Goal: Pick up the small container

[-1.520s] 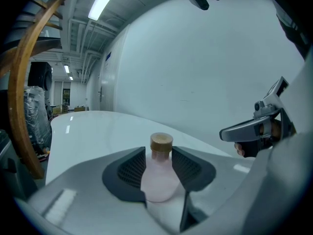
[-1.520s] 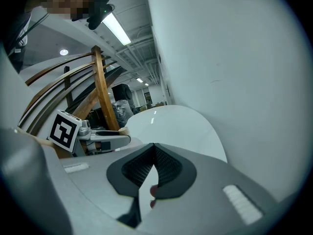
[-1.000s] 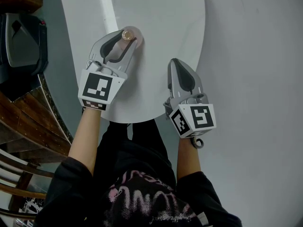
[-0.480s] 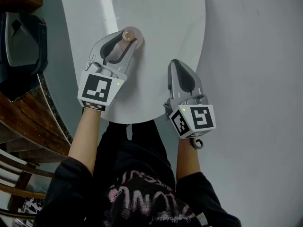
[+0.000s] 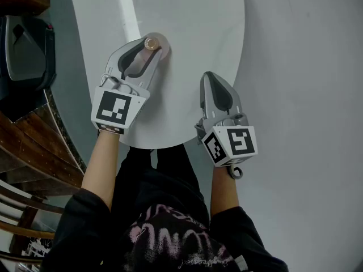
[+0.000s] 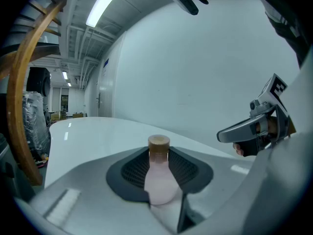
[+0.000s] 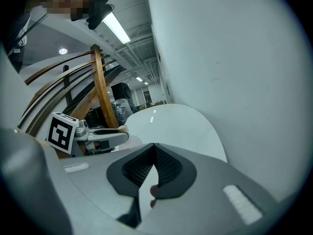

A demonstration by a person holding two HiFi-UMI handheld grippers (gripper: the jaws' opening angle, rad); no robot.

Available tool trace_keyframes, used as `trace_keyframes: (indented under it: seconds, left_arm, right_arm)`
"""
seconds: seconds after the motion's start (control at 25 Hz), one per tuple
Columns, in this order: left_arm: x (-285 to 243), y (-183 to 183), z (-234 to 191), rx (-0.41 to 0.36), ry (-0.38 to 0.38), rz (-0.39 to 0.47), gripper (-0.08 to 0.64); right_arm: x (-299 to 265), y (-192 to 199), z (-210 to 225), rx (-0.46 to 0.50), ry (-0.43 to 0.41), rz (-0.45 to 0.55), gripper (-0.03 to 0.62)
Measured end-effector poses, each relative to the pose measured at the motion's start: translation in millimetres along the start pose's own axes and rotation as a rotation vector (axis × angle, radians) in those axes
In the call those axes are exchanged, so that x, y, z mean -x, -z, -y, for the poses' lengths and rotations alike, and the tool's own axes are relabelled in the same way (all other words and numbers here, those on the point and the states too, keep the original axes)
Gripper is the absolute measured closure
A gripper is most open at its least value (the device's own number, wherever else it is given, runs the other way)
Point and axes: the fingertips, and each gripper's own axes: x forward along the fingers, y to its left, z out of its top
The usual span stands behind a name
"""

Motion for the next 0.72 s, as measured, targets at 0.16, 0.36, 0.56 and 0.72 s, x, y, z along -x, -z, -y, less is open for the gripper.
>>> trace_keyframes:
  seconds: [0.16, 0.36, 0.56, 0.72]
  left_arm:
    - [-0.3, 0.6, 0.0, 0.006, 0.001, 0.007, 0.437]
    - [-0.5, 1.4, 0.2, 0.008, -0.002, 0.012, 0.437]
    - [-0.4, 0.1, 0.1, 0.007, -0.001, 0.012, 0.437]
    - [0.3, 0.0, -0.2, 0.006, -0.001, 0.012, 0.437]
  right_arm:
    - [-0.5, 1.3, 1.6, -0.002, -0.001, 0.001, 0.569]
    - [-1.3, 2.9, 2.6, -0.003, 0.0, -0.002, 0.569]
    - [-1.1, 2.6, 3.9, -0.006, 0.003, -0.004, 0.569]
    - [-1.1, 2.1, 4.0, -0.007, 0.006, -0.006, 0.569]
